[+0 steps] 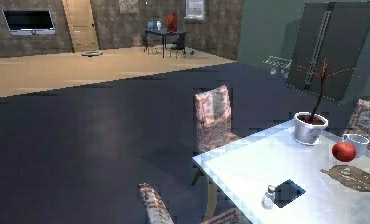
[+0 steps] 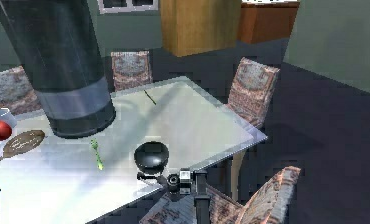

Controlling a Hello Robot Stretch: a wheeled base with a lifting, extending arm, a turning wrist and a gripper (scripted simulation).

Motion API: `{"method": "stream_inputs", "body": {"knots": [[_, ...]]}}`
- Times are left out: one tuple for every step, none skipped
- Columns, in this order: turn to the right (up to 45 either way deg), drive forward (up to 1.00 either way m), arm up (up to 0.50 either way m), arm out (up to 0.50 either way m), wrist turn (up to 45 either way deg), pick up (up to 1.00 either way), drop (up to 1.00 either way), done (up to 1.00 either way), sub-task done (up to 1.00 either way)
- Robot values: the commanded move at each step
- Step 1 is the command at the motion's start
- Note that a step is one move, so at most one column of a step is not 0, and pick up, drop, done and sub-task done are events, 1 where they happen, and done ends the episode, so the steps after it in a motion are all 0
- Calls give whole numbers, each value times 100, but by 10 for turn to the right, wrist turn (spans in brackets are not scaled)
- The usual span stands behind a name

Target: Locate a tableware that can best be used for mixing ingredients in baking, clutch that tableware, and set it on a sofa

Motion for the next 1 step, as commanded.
{"method": "stream_inputs", "body": {"knots": [[0,0,10,0,0,0,0,0,0]]}}
